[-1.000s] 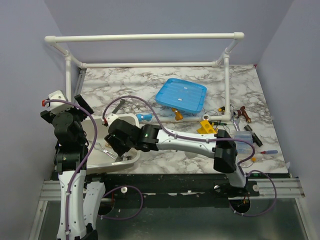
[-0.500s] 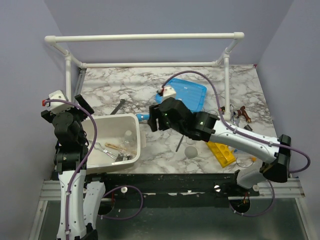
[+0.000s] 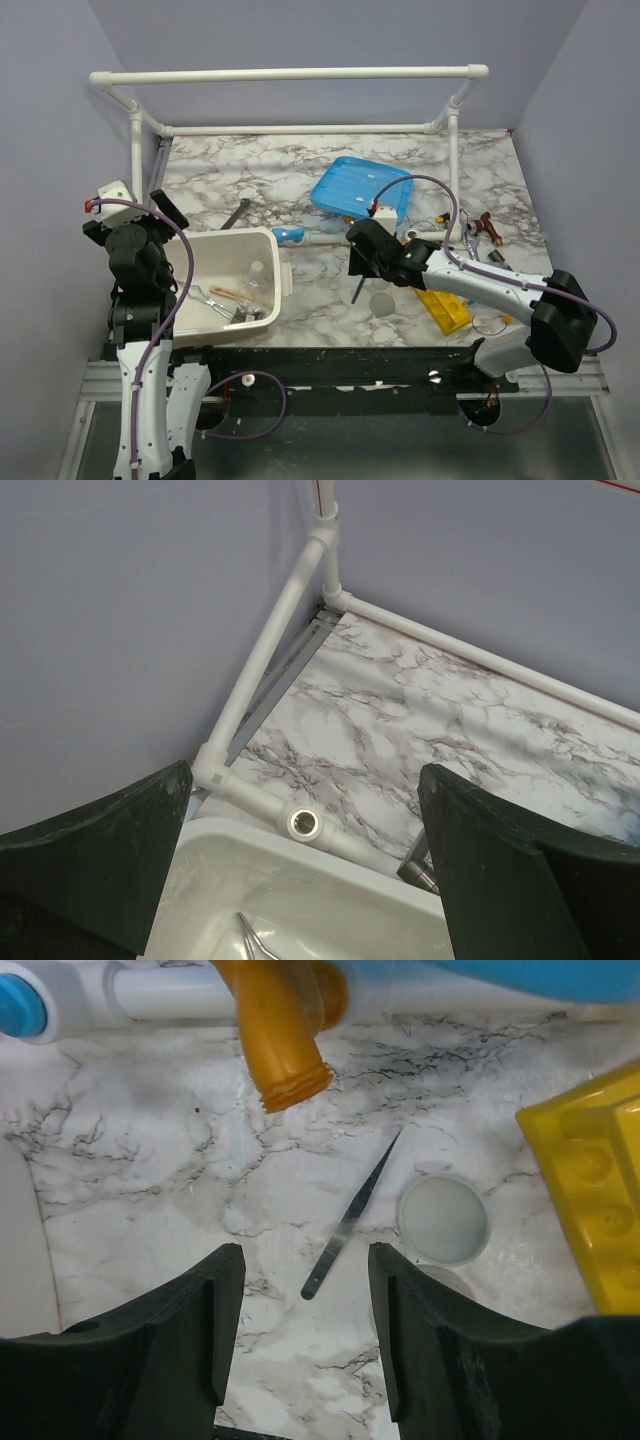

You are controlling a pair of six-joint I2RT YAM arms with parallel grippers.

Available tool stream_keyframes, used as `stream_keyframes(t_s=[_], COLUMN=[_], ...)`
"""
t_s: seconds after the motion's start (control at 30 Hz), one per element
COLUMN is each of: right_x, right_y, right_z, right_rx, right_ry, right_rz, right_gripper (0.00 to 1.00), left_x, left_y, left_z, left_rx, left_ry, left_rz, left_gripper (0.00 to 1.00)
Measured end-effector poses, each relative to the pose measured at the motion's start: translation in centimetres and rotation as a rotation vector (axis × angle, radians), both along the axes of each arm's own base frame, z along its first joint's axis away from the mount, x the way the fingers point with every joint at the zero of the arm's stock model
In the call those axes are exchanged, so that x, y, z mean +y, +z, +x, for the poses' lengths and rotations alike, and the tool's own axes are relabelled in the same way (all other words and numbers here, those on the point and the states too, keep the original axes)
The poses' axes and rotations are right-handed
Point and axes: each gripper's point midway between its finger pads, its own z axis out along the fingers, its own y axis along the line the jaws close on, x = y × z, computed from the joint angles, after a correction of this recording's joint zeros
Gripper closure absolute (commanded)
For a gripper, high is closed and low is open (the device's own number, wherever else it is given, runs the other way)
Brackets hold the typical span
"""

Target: Organize the chemistry lab equipment

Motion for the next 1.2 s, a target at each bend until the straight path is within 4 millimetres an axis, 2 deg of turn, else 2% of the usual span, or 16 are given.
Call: stream_keyframes(t_s=[0.27,0.53,0.87,1.03,1.2], right_x=[-0.7,-0.4,-1.9,-1.9,-1.5], right_y=[-3.7,-6.1,-8.1,-9.2,-9.4], right_z=[0.4,1.4,1.5,1.6,1.9], right_rx=[0.037,0.042,0.034,0.042,0.031], right_ry=[-0.067,-0.111,-0.182,-0.186,-0.173], right_rz=[-0.013,-0.034,-0.080,-0.093,-0.088], right_gripper=[0.48,0.56,0.60,0.63,0.73], left_x=[0.0,0.0,0.0,0.0,0.0], left_y=[0.0,0.0,0.0,0.0,0.0], left_z=[0.0,0.0,0.0,0.0,0.0], left_rx=[0.000,0.000,0.000,0.000,0.000], left_ry=[-0.002,-0.002,-0.002,-0.002,-0.002], left_rz=[0.000,0.000,0.000,0.000,0.000], left_gripper=[0.01,0.01,0.01,0.01,0.01])
